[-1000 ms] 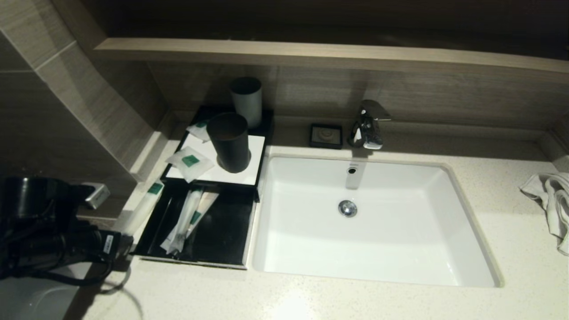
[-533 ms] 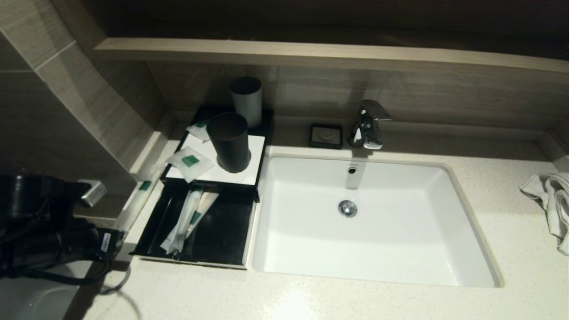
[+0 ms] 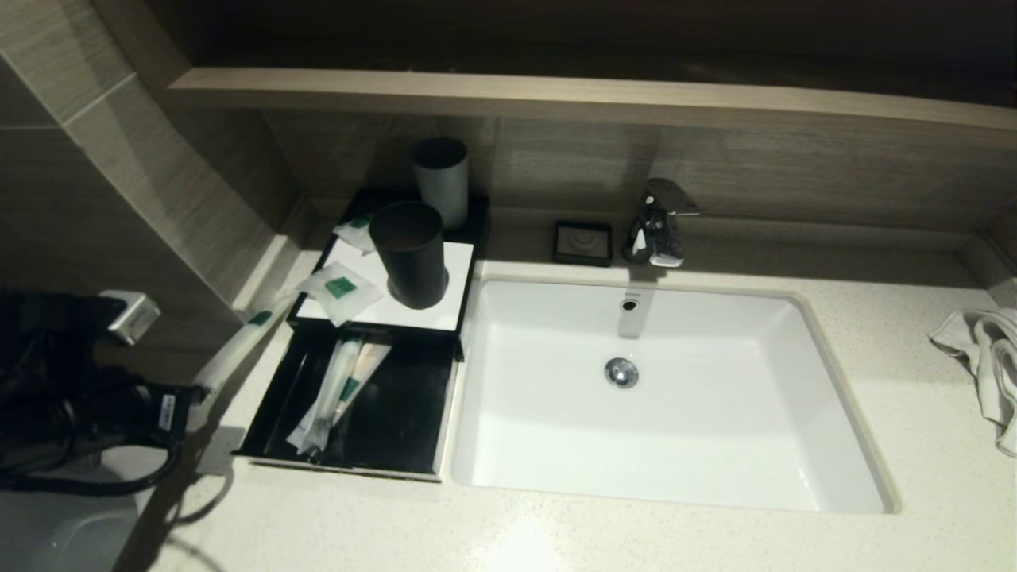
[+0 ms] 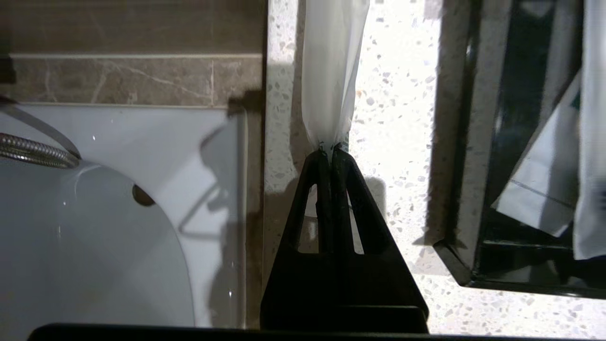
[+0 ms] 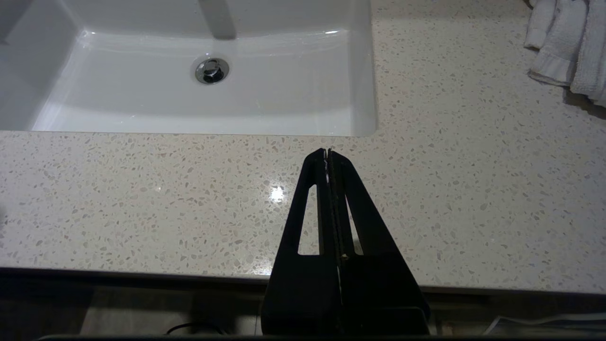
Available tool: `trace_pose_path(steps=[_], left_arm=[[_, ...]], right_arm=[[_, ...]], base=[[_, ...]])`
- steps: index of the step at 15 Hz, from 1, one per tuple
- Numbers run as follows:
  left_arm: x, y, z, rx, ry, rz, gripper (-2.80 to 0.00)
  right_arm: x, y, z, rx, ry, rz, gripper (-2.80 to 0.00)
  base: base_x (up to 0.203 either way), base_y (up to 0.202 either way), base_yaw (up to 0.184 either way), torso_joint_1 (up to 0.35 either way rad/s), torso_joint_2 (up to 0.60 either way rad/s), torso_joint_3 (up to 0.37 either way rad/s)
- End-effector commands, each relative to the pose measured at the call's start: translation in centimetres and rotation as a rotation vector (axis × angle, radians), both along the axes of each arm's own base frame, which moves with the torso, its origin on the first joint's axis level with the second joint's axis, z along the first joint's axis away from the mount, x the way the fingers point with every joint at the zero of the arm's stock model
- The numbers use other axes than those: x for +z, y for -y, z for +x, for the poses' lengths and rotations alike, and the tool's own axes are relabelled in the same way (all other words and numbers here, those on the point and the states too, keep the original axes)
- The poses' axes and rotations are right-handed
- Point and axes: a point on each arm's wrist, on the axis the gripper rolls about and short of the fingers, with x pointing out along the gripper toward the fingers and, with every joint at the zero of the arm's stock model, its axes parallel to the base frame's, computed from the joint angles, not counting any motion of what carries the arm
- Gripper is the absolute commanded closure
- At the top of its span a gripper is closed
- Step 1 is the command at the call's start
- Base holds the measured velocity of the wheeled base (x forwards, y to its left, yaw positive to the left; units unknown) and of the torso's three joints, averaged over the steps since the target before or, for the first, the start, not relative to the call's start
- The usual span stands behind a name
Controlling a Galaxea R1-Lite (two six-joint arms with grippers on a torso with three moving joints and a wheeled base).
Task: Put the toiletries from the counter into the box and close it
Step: Pick up the bathroom toiletry
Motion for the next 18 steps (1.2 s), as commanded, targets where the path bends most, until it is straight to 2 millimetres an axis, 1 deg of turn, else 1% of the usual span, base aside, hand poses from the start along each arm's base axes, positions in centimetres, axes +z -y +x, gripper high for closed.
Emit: trace_pose_path(steps=[1,6,12,18], left_arm=[[1.2,0.1,-0.8,-0.002,0.055,0.009,0.00],[3.2,0.4,-1.6,0.013,0.140,-0.014,0.00],[5.4,0.8,-3.2,0.009,0.229,-0.015,0.00],[7.9,1.4,-6.7,0.012,0.266,-0.021,0.00]], right_arm=[[0.0,0.0,0.0,0.000,0.000,0.001,0.00],[0.0,0.0,0.0,0.000,0.000,0.001,0.00],[0.0,0.0,0.0,0.000,0.000,0.001,0.00],[0.0,0.0,0.0,0.000,0.000,0.001,0.00]], base=[[0.000,0.000,0.000,0.000,0.00,0.000],[0.000,0.000,0.000,0.000,0.00,0.000],[0.000,0.000,0.000,0.000,0.00,0.000],[0.000,0.000,0.000,0.000,0.00,0.000]])
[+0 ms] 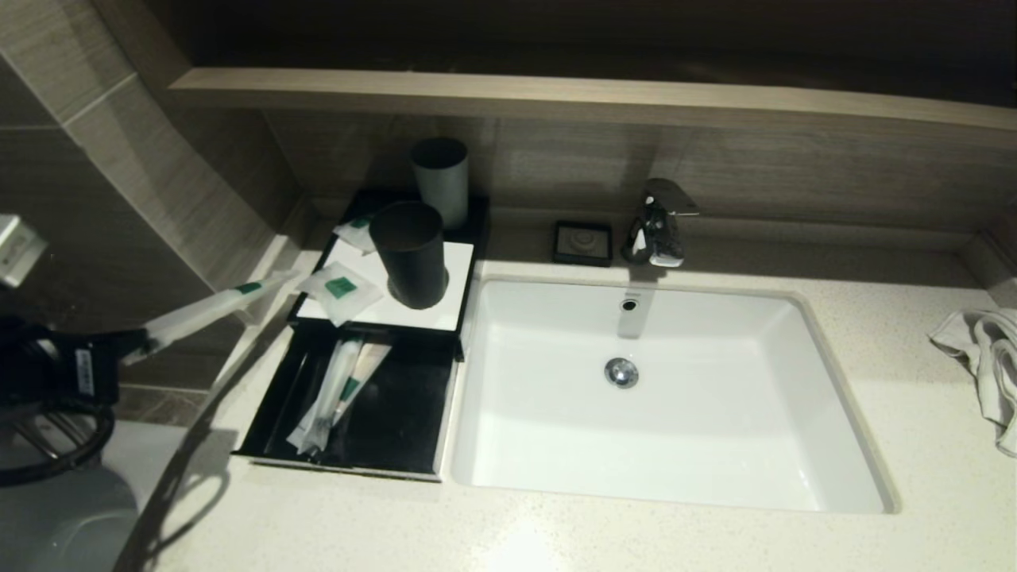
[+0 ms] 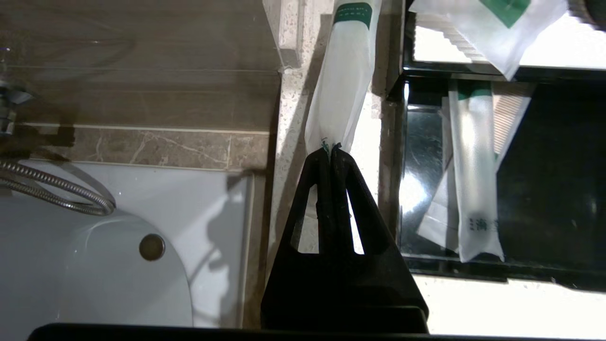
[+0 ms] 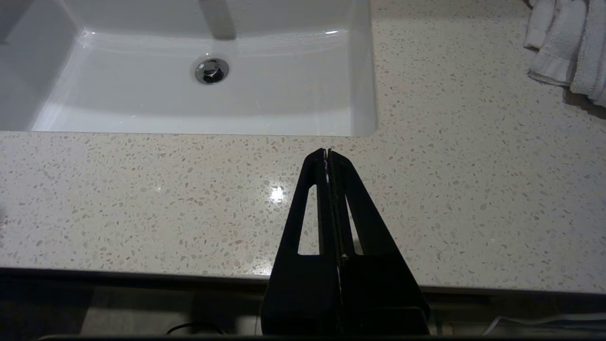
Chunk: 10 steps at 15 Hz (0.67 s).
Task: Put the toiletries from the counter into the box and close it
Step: Pick up the bathroom toiletry
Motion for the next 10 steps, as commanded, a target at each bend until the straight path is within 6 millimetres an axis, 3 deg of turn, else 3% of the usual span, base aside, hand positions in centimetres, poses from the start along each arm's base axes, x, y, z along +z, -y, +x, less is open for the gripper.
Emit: trace_pose_path(steps=[1,5,10], left_arm=[[1.6,0.3,-2.2,-0.002,0.031,0.005,0.00],[2.9,0.9,-5.5,-0.006,0.022,0.003,0.00],[2.6,1.8,-9.6,-0.063,0.000,-0.009,0.00]], right_arm=[[0.0,0.0,0.0,0.000,0.000,0.001,0.00],[0.0,0.0,0.0,0.000,0.000,0.001,0.00],[0.0,0.0,0.0,0.000,0.000,0.000,0.00]], base=[[0.000,0.000,0.000,0.000,0.00,0.000],[0.000,0.000,0.000,0.000,0.00,0.000],[0.000,0.000,0.000,0.000,0.00,0.000]])
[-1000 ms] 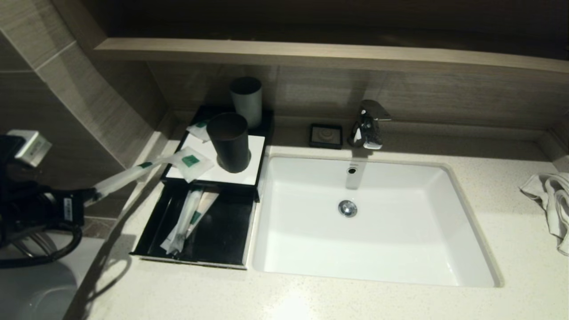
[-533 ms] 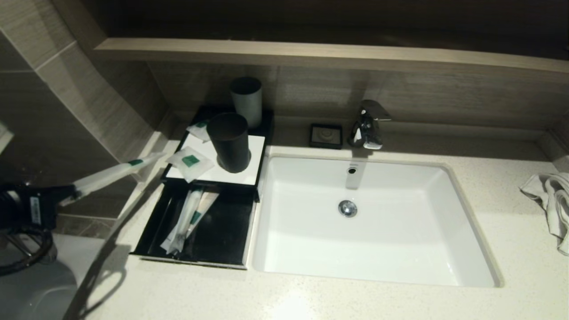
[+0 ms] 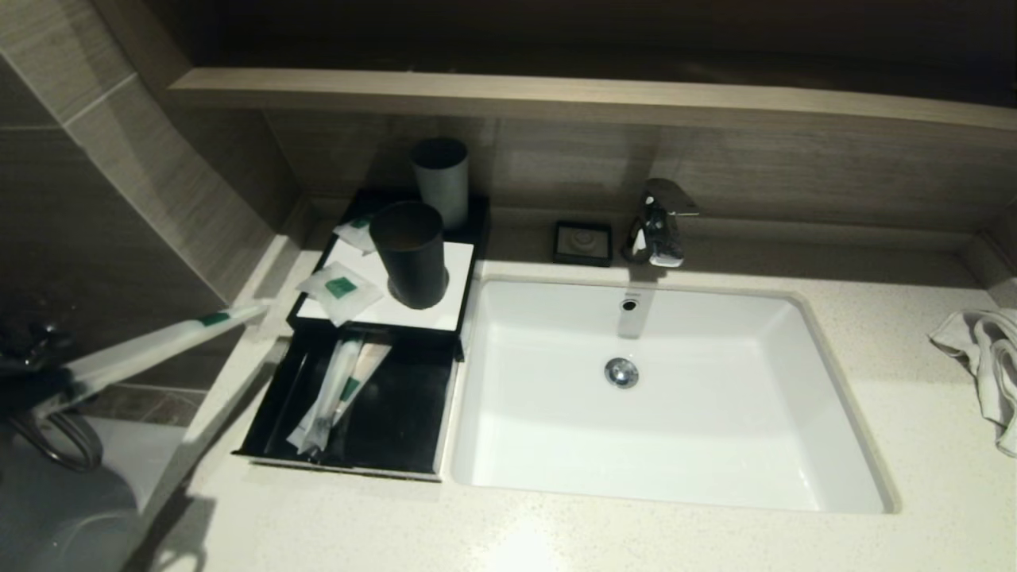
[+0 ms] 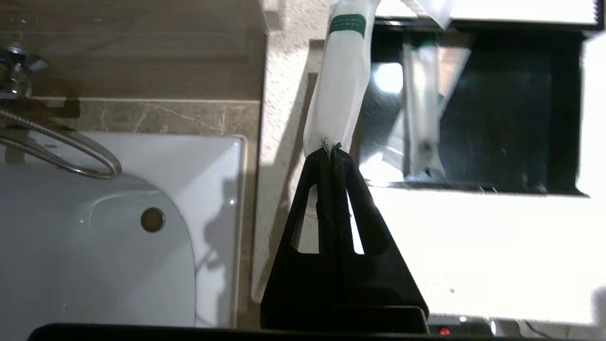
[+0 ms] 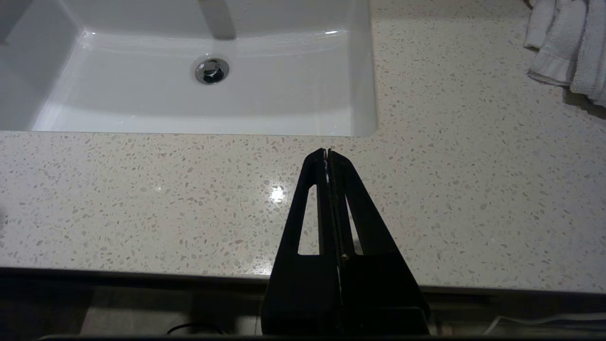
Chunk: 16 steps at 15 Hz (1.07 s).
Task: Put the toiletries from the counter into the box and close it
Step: Place the bathroom toiletry into the drawer
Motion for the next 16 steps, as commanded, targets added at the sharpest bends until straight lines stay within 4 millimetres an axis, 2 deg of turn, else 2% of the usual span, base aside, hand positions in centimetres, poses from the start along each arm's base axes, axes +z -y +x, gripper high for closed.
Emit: trace_pose_path(steps=[1,3,8,13,16], left_arm=[[-0.1,0.6,-2.4,-0.048,0.016,-0.002,0.00],[-0.5,0.8,-2.8,-0.082,-0.004,-0.007,0.00],[-1.5,1.3,-1.8,-0.167,-0.074,-0.014,0.00],[-2.1,2.2,0.4,-0.255,-0.153,-0.018,0.00],[-2.1,2.5,2.2,-0.249,-0.165,-0.044,0.00]], right_arm=[[0.0,0.0,0.0,0.000,0.000,0.001,0.00],[0.0,0.0,0.0,0.000,0.000,0.001,0.00],[0.0,0.0,0.0,0.000,0.000,0.001,0.00],[0.0,0.0,0.0,0.000,0.000,0.000,0.00],[0.0,0.0,0.0,0.000,0.000,0.001,0.00]], base=[[0.000,0.000,0.000,0.000,0.00,0.000],[0.000,0.000,0.000,0.000,0.00,0.000],[0.000,0.000,0.000,0.000,0.00,0.000],[0.000,0.000,0.000,0.000,0.00,0.000],[0.000,0.000,0.000,0.000,0.00,0.000]])
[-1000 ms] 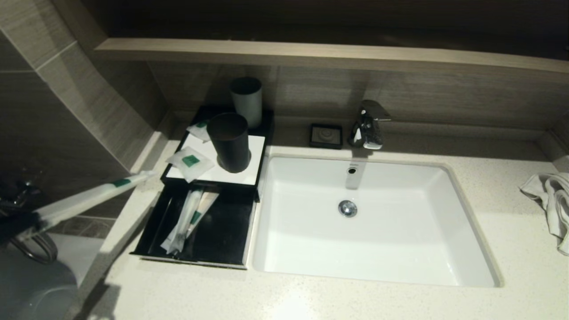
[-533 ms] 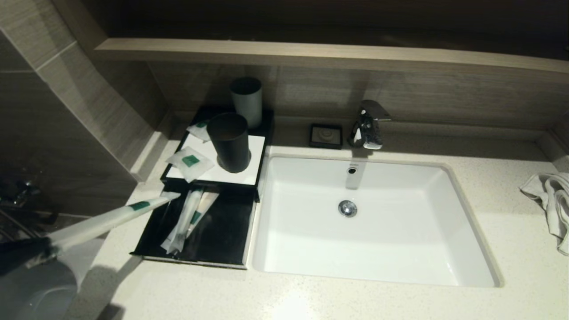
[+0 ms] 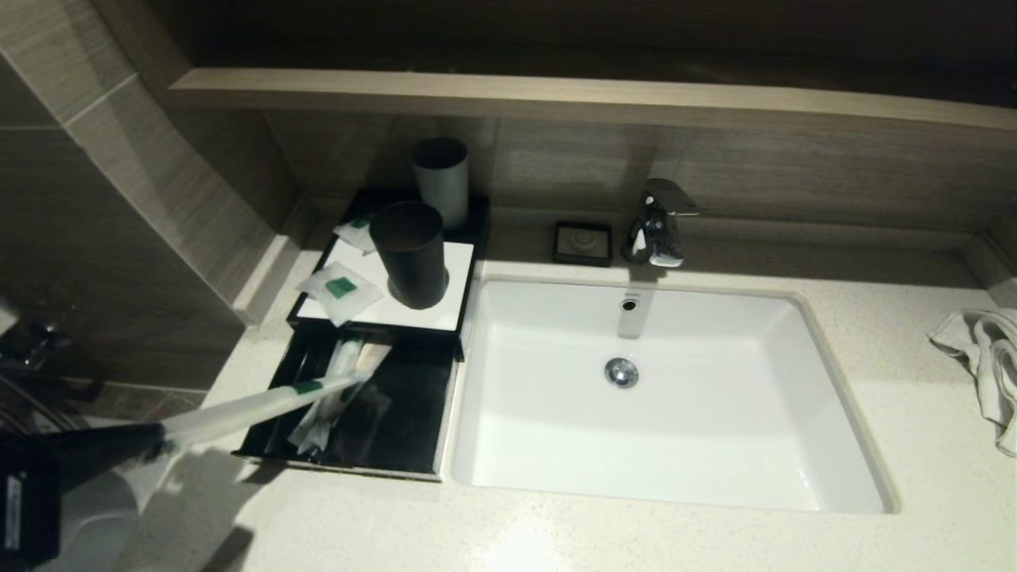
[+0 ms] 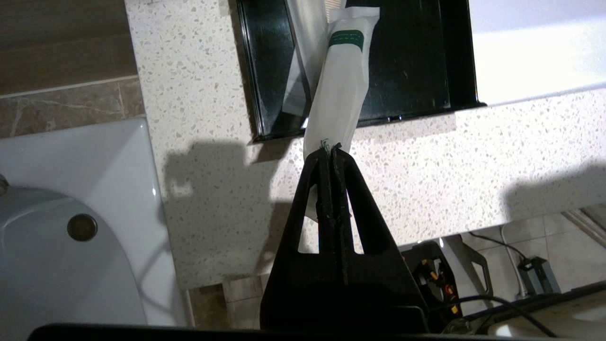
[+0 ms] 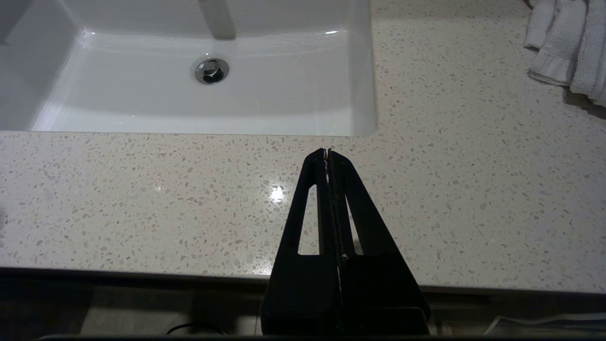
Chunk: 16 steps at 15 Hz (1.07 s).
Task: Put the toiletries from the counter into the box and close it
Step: Place the bathroom toiletry into the drawer
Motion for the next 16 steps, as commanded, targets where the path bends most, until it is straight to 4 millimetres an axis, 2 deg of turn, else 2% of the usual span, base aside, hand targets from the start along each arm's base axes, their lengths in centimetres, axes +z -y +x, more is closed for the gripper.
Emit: trace_pose_path(steps=[1,7,16], left_arm=[[-0.4,0.3,1.9,0.000,-0.040,-0.008,0.00],[-0.8,0.7,4.2,0.003,-0.054,-0.028,0.00],[-1.4,2.6,6.9,-0.054,-0.099,-0.061,0.00]], right_arm=[[0.0,0.0,0.0,0.000,0.000,0.001,0.00],[0.0,0.0,0.0,0.000,0.000,0.001,0.00],[0.0,0.0,0.0,0.000,0.000,0.001,0.00]], base=[[0.000,0.000,0.000,0.000,0.00,0.000],[0.000,0.000,0.000,0.000,0.00,0.000],[0.000,0.000,0.000,0.000,0.00,0.000]])
